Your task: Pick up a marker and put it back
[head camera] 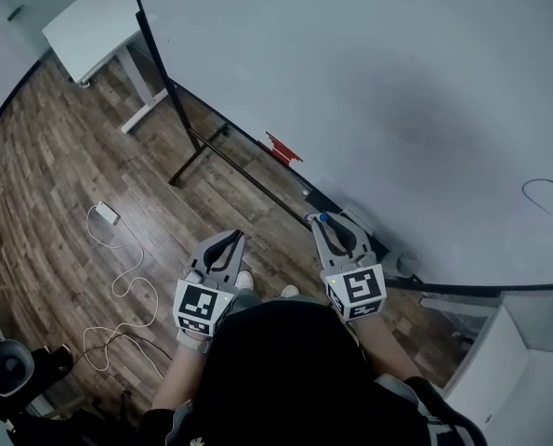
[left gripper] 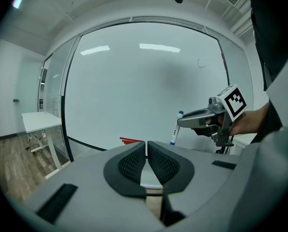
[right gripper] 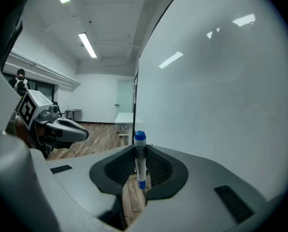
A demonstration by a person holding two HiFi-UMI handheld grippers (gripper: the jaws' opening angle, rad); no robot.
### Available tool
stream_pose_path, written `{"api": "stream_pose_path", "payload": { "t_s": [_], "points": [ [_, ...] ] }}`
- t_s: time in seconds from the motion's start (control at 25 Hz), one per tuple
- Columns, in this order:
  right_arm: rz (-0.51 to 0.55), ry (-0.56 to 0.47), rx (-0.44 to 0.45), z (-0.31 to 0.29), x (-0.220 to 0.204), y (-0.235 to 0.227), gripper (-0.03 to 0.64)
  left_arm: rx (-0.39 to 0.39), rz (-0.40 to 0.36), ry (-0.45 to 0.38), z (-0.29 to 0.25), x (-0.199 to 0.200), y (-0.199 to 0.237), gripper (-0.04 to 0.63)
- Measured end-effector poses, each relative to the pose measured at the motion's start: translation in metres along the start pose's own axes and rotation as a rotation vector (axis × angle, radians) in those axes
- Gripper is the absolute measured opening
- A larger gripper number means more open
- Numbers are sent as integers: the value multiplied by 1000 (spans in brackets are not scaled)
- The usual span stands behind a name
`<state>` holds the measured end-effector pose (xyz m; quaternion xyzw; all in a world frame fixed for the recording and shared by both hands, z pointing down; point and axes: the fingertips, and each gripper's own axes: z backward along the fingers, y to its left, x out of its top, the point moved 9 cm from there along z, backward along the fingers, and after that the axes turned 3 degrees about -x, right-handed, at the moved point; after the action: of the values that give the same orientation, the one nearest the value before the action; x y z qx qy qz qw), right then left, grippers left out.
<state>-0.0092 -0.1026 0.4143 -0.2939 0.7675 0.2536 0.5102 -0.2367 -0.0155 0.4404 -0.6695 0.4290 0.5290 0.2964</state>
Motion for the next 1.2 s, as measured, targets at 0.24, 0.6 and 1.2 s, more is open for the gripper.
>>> {"api": "stream_pose_path", "payload": {
  "t_s": [0.24,0.6,1.2],
  "points": [
    [0,-9,13,-3,2,2,92,8,2,1,-2,0,3,23],
    [-18,-25,-95,28,6,-26,94,-78,-21,1,-26,7,-10,23],
    [-99,26,-444,130,-35,-100,94,-350,-92,29,-103,21,-70,23]
  ]
}}
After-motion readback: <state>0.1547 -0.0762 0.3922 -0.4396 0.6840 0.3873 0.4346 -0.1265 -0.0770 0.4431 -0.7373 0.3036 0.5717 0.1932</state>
